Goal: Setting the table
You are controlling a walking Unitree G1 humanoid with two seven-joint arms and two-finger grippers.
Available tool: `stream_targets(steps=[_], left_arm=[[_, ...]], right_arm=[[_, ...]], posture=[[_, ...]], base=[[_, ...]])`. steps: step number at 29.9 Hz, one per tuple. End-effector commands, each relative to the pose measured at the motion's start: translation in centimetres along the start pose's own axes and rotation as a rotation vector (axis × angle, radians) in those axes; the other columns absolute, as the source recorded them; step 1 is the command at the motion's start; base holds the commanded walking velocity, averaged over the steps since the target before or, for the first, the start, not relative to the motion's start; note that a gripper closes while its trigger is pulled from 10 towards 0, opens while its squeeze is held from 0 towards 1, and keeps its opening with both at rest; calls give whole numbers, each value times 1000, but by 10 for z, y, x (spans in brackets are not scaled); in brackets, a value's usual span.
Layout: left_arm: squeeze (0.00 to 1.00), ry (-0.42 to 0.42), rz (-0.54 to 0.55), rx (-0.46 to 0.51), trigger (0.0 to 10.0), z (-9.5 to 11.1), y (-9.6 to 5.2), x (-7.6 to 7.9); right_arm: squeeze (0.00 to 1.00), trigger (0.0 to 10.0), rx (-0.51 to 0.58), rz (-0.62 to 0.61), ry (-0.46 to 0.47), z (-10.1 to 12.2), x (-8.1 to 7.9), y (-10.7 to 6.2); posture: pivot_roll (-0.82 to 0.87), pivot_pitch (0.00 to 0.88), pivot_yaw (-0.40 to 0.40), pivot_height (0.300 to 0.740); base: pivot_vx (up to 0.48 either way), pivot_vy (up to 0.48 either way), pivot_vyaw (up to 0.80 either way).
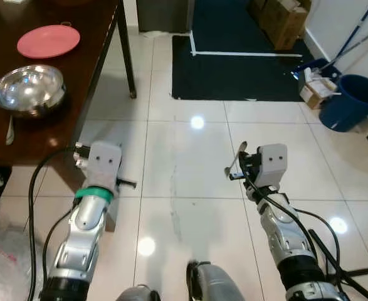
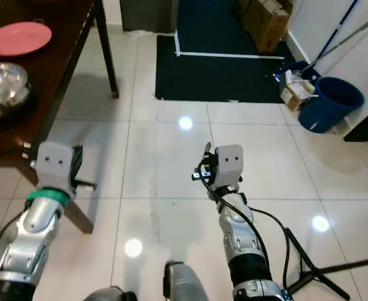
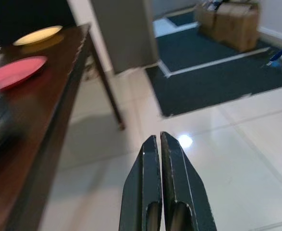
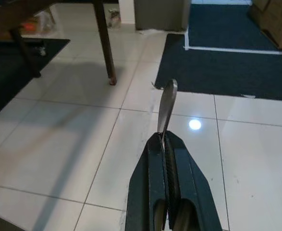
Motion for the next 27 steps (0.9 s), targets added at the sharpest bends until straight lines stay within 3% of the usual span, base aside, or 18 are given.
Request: stream_targets(steps=[1, 6, 10, 27], left_arm=[[0, -14, -2, -10, 10000, 0, -1, 1], [0, -46, -6, 22, 10000, 13, 3, 4], [0, -80, -15, 34, 10000, 26, 6, 9], [0, -128, 19, 2, 10000, 29, 7, 6]], right_arm=[[0, 10000, 10, -12, -3, 3, 2, 0], [0, 10000, 30, -14, -10, 8, 3, 2], [0, 10000, 79, -11, -26, 22, 3, 6], [0, 10000, 130, -16, -40, 36, 3, 8]], posture=[[-118, 27, 33, 740], [-117, 28, 33, 740], [-115, 28, 34, 740], [-116, 24, 39, 740]], base=[[480, 0, 0], [435, 0, 0], [0, 0, 0], [0, 0, 0]])
Point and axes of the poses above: a point about 5 cm out from each wrist's last joint towards the gripper, its own y axis pointing out of the wrist towards the gripper, its own z axis along the axis of the wrist's last joint, x = y × z, the point moved 1 cm from there along y, pointing out of the wrist towards the gripper, and after that the axes turned 13 degrees about -y, right-handed, at the moved point
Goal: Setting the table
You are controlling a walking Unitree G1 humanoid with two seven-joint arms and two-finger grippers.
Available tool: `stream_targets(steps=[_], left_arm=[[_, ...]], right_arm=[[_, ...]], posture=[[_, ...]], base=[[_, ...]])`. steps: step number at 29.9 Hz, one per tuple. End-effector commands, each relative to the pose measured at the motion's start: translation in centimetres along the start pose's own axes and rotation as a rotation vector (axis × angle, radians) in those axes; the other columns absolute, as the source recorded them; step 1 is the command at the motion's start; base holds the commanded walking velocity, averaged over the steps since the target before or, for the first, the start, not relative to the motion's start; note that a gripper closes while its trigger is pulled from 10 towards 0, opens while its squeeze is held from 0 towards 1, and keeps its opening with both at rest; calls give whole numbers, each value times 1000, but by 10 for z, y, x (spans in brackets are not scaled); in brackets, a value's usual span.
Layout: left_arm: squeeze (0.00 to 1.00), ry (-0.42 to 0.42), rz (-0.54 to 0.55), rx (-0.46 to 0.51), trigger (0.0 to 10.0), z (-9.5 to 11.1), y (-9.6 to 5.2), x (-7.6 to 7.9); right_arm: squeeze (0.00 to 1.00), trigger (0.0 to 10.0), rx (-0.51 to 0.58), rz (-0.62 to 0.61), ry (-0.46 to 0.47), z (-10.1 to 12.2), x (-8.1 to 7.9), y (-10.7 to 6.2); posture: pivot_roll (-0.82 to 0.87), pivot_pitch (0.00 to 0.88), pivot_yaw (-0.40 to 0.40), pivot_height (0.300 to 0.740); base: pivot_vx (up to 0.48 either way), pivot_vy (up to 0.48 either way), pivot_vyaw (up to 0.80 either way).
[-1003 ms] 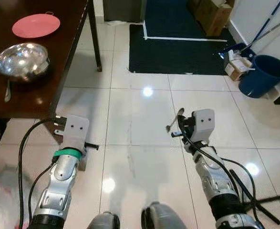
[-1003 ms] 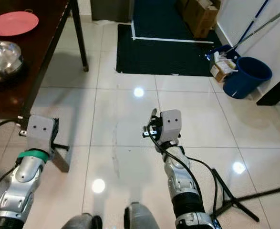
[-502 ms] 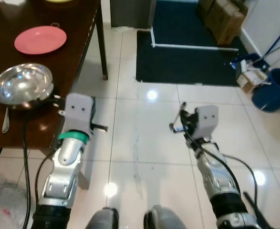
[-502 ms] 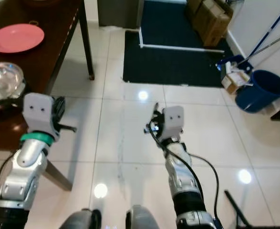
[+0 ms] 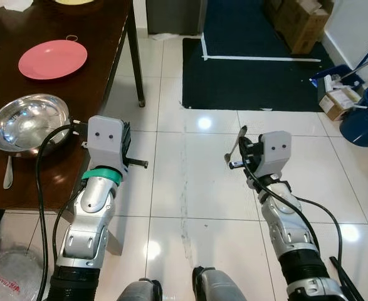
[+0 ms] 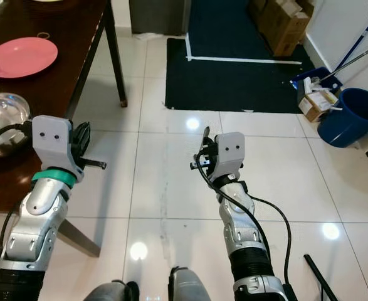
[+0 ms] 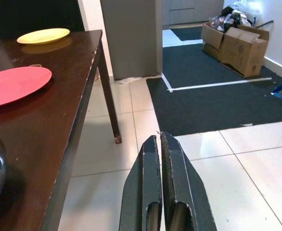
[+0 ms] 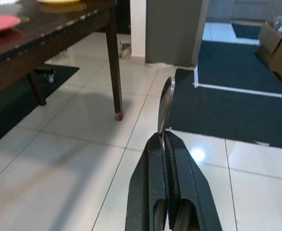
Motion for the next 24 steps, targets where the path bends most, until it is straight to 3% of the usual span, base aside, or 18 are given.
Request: stream_targets(steps=[1, 8, 9, 14, 18, 24], left_arm=[[0, -11, 12, -17, 10000, -1, -2, -2], [0, -58, 47, -68, 10000, -4, -3, -6], [0, -59, 55, -101, 10000, -7, -3, -9], [0, 8, 21, -93, 10000, -4, -3, -10], [0, 5, 95, -71, 10000, 2, 3, -25], [0, -31, 121, -56, 10000, 7, 6, -29]], right_arm=[[0, 10000, -4, -17, -4, 1, 2, -1], [0, 10000, 58, -88, 23, 24, 13, 7], [0, 10000, 97, -113, 45, 37, 18, 12], [0, 10000, 162, -124, 65, 58, 23, 18], [0, 10000, 224, -78, 19, 76, 18, 21], [0, 10000, 237, -7, 12, 80, 9, 21]], posture=[[-115, 23, 40, 740], [-117, 20, 42, 740], [-118, 18, 42, 740], [-114, 15, 39, 740], [-118, 11, 40, 740], [-116, 9, 36, 740]], base=[[0, 0, 0], [0, 0, 0], [0, 0, 0], [0, 0, 0], [0, 0, 0], [0, 0, 0]])
Point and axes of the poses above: a point about 5 cm out from each wrist's last joint towards the gripper, its own y axis pointing out of the wrist towards the gripper, its own z axis along the axis of the wrist's last joint, x = y × z, the point moved 1 cm from there along y, pointing out of the wrist towards the gripper, and after that the axes turned 13 degrees about -y, right-handed, at the moved point
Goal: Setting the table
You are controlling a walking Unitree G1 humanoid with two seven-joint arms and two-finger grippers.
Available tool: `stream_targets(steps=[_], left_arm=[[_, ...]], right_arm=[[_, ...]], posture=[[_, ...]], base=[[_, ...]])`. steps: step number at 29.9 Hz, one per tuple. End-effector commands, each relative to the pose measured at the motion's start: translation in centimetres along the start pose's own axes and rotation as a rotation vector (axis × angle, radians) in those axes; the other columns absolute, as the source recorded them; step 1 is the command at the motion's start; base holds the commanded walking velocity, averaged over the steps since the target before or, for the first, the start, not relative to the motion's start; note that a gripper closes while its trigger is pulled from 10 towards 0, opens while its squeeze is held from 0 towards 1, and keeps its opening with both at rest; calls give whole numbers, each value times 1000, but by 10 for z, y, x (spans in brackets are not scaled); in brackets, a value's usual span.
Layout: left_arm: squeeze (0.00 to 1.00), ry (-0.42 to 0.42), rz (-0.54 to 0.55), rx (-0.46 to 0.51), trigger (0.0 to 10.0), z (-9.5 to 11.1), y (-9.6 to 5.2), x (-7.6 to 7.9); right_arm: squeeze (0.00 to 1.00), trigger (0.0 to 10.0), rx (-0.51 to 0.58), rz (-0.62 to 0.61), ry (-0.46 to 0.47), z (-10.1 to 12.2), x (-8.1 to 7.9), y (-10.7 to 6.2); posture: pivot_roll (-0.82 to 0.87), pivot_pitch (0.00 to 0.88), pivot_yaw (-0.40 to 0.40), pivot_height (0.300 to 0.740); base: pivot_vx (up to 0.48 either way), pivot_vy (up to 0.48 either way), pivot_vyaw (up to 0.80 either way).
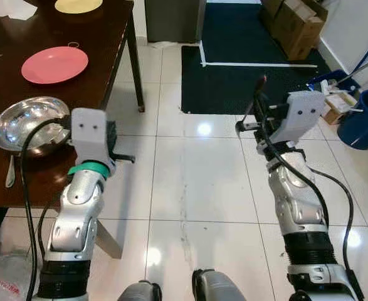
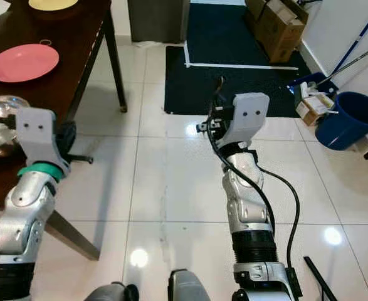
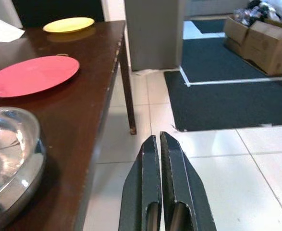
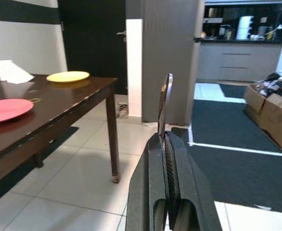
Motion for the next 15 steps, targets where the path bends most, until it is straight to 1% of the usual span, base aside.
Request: stream_targets(steps=[1, 2, 3, 4, 6, 8, 9, 10, 12, 13, 15], left_arm=[[0, -63, -49, -16, 10000, 2, 1, 8], [0, -90, -133, -9, 10000, 9, -1, 21], [0, -90, -133, -9, 10000, 9, -1, 21], [0, -98, -199, -3, 10000, 13, -2, 30], [0, -98, -199, -3, 10000, 13, -2, 30], [0, -8, -371, 28, 10000, 24, -10, 48], [0, 30, -432, 38, 10000, 28, -14, 54], [714, 58, -475, 49, 10000, 31, -16, 58], [714, 69, -493, 54, 10000, 33, -17, 60], [1000, 73, -497, 57, 10000, 34, -17, 60], [1000, 74, -501, 59, 10000, 35, -17, 61]], right_arm=[[0, 10000, 10, 97, 24, 4, -13, -2], [0, 10000, 14, 145, 40, 5, -21, -5], [0, 10000, 14, 145, 40, 5, -21, -5], [0, 10000, 16, 177, 53, 7, -26, -6], [0, 10000, 16, 177, 53, 7, -26, -6], [0, 10000, 42, 235, 85, 17, -37, -5], [0, 10000, 55, 264, 100, 22, -41, -4], [0, 10000, 70, 293, 109, 26, -46, -3], [0, 10000, 78, 309, 113, 28, -48, -3], [0, 10000, 81, 317, 113, 29, -49, -3], [0, 10000, 89, 332, 118, 31, -51, -2]], posture=[[-116, 10, 36, 740], [-117, 12, 37, 740], [-117, 12, 37, 740], [-117, 12, 37, 740], [-117, 12, 37, 740], [-117, 18, 36, 740], [-116, 19, 35, 740], [-112, 20, 34, 740], [-112, 20, 34, 740], [-111, 20, 35, 740], [-109, 19, 35, 740]], base=[[0, 0, 0], [0, 0, 0], [0, 0, 0], [0, 0, 0], [0, 0, 0], [0, 0, 0], [0, 0, 0], [0, 0, 0], [0, 0, 0], [0, 0, 0], [0, 0, 0]])
Point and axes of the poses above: a point about 5 cm out from each wrist's last joint towards the gripper, its own y axis pointing out of the wrist towards the gripper, its own z axis along the axis of the wrist's last joint, x = y × z, the point moved 1 cm from there along y, pointing out of the wrist towards the gripper, and after that the axes turned 13 degrees about -y, right-handed, at the moved point
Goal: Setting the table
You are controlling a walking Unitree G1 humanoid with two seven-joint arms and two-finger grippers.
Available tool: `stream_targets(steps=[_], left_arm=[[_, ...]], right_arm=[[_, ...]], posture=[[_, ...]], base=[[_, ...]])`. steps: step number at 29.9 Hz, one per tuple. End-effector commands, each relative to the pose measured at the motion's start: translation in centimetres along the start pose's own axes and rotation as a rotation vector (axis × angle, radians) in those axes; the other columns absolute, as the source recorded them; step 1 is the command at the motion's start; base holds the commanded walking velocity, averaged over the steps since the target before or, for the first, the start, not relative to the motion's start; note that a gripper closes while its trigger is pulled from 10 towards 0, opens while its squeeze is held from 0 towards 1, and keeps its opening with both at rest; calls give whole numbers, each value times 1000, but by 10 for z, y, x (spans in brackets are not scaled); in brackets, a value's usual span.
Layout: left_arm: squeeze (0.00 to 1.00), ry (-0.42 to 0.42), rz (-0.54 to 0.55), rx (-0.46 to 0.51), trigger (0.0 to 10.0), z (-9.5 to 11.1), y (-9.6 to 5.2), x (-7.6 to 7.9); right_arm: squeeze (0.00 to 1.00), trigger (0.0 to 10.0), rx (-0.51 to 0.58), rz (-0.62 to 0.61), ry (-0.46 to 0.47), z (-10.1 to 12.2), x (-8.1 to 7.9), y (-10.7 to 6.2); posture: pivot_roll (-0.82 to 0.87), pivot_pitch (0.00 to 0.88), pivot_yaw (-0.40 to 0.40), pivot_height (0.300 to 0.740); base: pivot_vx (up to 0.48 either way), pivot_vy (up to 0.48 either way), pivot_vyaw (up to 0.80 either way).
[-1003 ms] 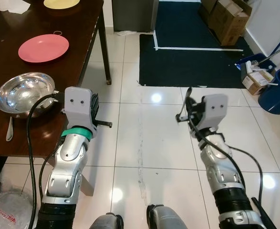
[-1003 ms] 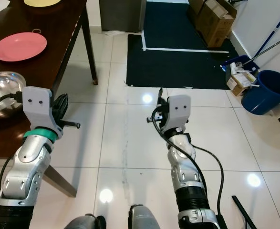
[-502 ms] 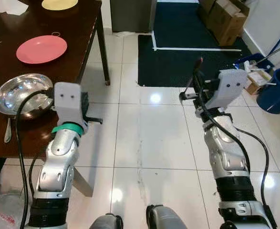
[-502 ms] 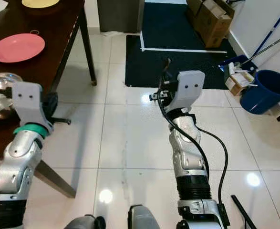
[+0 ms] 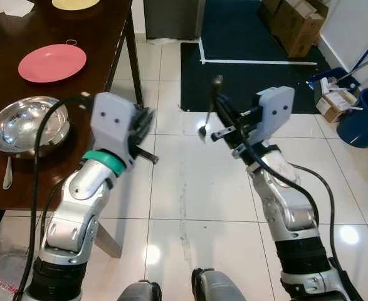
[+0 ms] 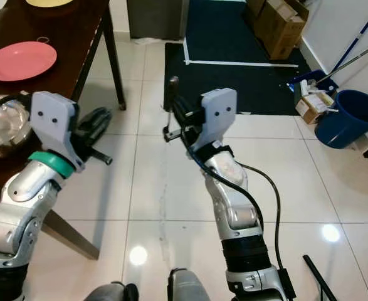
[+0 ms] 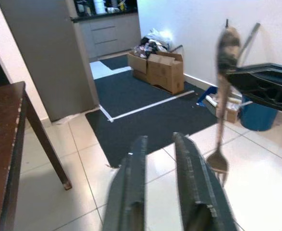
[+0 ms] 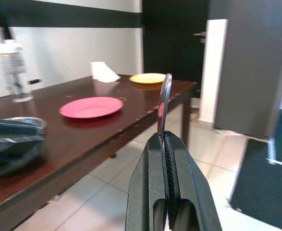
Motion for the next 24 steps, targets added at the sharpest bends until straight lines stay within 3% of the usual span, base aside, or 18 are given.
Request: stream_targets(steps=[1, 5, 13, 14, 20, 24], left_arm=[[1000, 9, -12, -6, 10000, -1, -1, 1], [1000, 9, -16, -8, 10000, -1, -1, 2], [996, -78, -183, -136, 10000, -17, -13, 18], [0, -83, -204, -154, 10000, -18, -15, 19], [0, -99, -226, -175, 10000, -22, -17, 21], [0, -116, -188, -140, 10000, -20, -7, 21]], right_arm=[[0, 10000, 18, 34, 19, 5, -5, 2], [0, 10000, 27, 53, 23, 7, -7, 3], [0, 10000, 69, 204, 42, 19, -28, 6], [0, 10000, 69, 212, 45, 20, -28, 6], [0, 10000, 87, 243, 60, 26, -33, 8], [0, 10000, 104, 289, 101, 31, -44, 10]], posture=[[-109, 19, 35, 740], [-109, 19, 35, 740], [-111, 23, 34, 740], [-111, 23, 34, 740], [-113, 23, 34, 740], [-114, 22, 31, 740]], base=[[0, 0, 0], [0, 0, 0], [0, 0, 0], [0, 0, 0], [0, 0, 0], [0, 0, 0]])
Point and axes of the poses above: a point about 5 cm out from each wrist's last joint towards the gripper, its own y axis pointing out of the wrist towards the gripper, its own z axis along the axis of the wrist's last joint, x = y × z, the point moved 1 cm from there along y, pointing out of the wrist towards the gripper, and after that the axes turned 13 degrees about -y, right-handed, at the moved point
